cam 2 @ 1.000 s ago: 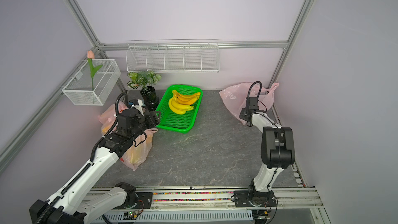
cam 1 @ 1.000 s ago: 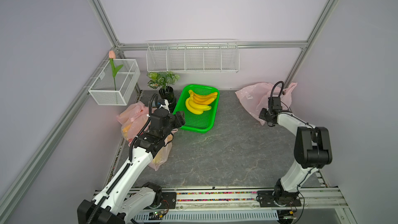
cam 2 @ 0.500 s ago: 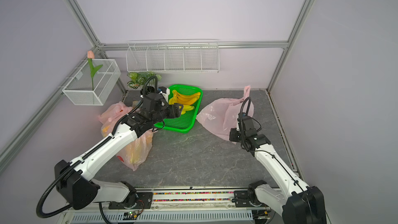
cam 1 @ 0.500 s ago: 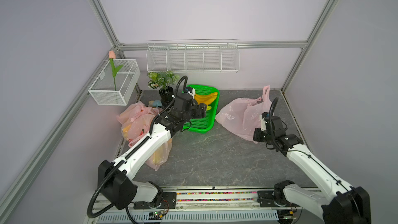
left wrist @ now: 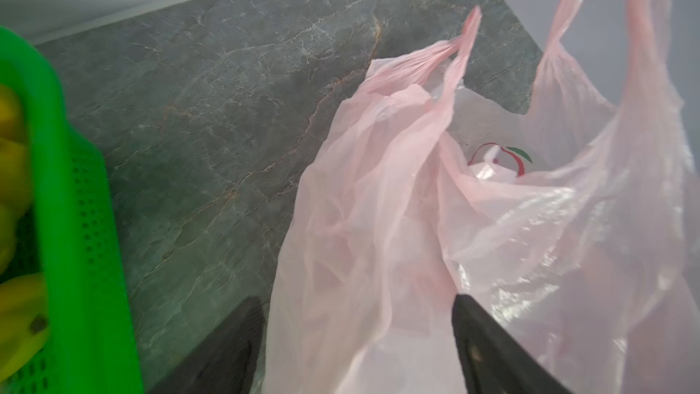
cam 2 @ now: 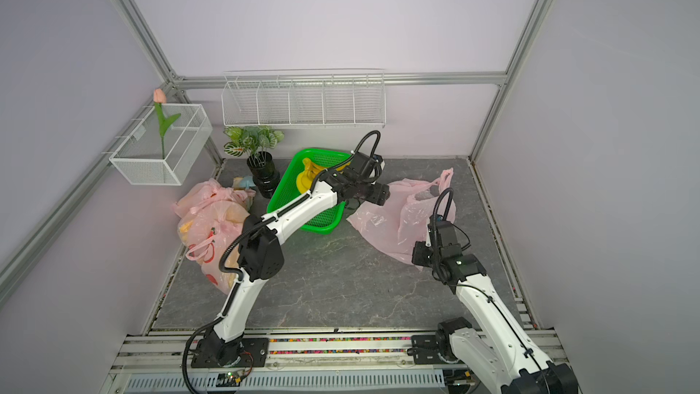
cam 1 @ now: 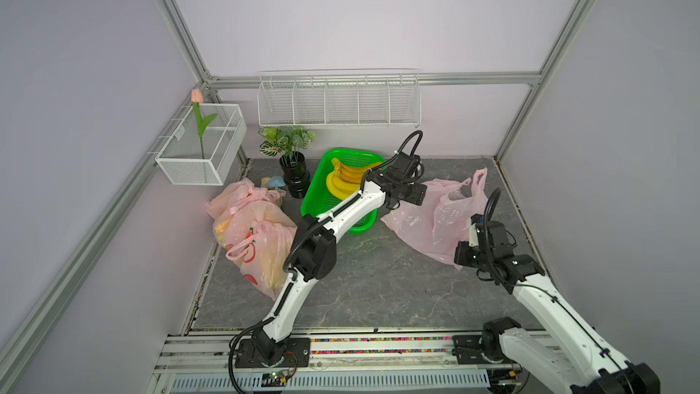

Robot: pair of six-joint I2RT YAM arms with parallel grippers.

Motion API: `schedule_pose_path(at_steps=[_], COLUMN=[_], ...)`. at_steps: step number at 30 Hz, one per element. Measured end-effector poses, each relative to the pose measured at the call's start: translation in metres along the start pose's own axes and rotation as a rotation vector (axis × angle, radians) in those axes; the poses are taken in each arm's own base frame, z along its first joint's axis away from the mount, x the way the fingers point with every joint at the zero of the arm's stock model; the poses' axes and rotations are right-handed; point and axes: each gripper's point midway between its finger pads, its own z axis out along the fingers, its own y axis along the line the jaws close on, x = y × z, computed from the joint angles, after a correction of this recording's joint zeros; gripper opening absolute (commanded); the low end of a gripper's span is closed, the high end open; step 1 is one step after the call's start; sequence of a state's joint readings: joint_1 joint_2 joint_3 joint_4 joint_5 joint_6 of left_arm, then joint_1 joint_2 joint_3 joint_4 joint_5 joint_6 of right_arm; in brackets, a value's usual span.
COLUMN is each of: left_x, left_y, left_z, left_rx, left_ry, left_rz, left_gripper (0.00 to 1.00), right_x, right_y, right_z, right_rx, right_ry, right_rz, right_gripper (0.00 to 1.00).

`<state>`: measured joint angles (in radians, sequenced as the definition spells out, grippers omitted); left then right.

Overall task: Place the banana into a plastic bag & tie a knot
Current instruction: Pick up the plastic bag from the corner of the board.

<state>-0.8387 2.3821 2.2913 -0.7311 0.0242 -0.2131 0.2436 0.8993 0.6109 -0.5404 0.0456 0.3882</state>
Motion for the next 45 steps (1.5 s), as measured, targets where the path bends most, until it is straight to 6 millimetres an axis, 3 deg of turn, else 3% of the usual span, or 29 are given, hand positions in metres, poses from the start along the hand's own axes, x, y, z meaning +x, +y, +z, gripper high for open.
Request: schedule_pose_path(at_steps=[3,6,8,12,17,21,24,25,27,28,31,33,38,40,45], left_x=[0.017,0.034,0.039,0.036,0.044,0.034,0.033,0.037,0.047,0.052,0.064,0.067,0.064,0.067,0.072], left_y=[0.012,0.021,0.022,0.014,0.001,-0.019,-0.036,-0.039,-0.046,-0.047,-0.049,-0.046,-0.042,-0.042,-0.041], left_z=[0.030,0.049,0.051,0.039,-0.015,-0.069,-0.088,-0.089,-0.083,-0.079,-0.065,-0.060,-0.064,-0.065,-0.069], left_rx=[-0.059,-0.089,-0.087,-0.057,-0.021,0.062,0.142,0.154,0.165,0.164,0.163,0.158,0.160,0.152,0.114], left_ry=[0.054,0.096,0.116,0.087,-0.001,-0.188,-0.318,-0.342,-0.375,-0.382,-0.403,-0.423,-0.519,-0.544,-0.595], left_rz=[0.013,0.012,0.010,-0.020,-0.096,-0.196,-0.256,-0.270,-0.292,-0.303,-0.325,-0.330,-0.315,-0.298,-0.273], left_gripper=[0.70,0.35,0.19,0.01,0.00,0.00,0.00,0.00,0.00,0.00,0.00,0.00,0.00,0.00,0.00], right_x=[-0.001,-0.002,-0.004,-0.011,-0.027,-0.043,-0.058,-0.062,-0.069,-0.070,-0.076,-0.082,-0.088,-0.085,-0.075], right_y=[0.000,-0.003,-0.009,-0.031,-0.066,-0.090,-0.096,-0.097,-0.097,-0.095,-0.082,-0.071,-0.045,-0.039,-0.042], right_z=[0.000,-0.001,-0.001,-0.002,0.000,0.006,0.013,0.015,0.019,0.019,0.007,-0.012,-0.058,-0.064,-0.066], right_rx=[-0.011,-0.013,-0.003,0.058,0.154,0.200,0.194,0.191,0.175,0.163,0.115,0.077,-0.043,-0.079,-0.061], right_ry=[-0.004,-0.014,-0.019,-0.047,-0.098,-0.130,-0.146,-0.146,-0.150,-0.153,-0.189,-0.241,-0.355,-0.355,-0.329], right_rz=[0.010,0.018,0.037,0.101,0.211,0.318,0.369,0.382,0.398,0.399,0.387,0.371,0.374,0.395,0.435], right_gripper=[0.07,0.07,0.07,0.07,0.07,0.07,0.11,0.21,0.54,0.66,0.87,0.94,0.97,1.00,0.94])
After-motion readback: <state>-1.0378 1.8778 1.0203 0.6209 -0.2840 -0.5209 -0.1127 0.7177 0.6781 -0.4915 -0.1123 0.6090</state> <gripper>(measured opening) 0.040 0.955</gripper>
